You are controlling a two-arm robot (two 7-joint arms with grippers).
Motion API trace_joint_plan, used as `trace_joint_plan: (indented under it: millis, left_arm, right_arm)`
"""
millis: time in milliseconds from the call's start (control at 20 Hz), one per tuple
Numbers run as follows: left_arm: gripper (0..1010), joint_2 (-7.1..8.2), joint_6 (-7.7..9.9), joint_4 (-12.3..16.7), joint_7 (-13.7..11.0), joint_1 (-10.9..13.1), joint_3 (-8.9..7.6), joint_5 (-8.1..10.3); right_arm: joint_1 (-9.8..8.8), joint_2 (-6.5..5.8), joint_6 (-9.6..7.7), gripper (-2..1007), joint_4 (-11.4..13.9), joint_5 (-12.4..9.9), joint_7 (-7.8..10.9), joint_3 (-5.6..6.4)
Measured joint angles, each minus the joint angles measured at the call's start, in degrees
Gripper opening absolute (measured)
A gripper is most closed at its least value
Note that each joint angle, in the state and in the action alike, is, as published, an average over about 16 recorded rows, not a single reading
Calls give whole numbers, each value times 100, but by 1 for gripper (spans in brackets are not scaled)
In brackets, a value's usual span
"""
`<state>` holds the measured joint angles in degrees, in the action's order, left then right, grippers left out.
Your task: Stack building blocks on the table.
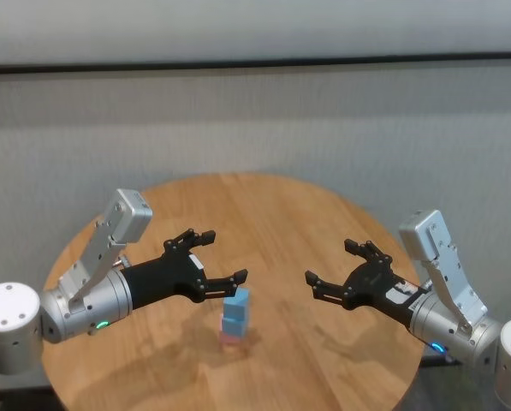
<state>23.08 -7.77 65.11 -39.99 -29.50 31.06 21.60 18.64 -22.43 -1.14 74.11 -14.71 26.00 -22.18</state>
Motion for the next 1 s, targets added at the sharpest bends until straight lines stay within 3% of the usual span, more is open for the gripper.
trace_joint_plan:
  millis: [1000]
  left_arm:
    - [1000,0,0,0,0,0,0,0]
  right_arm:
    - [0,0,0,1001,0,0,0,0]
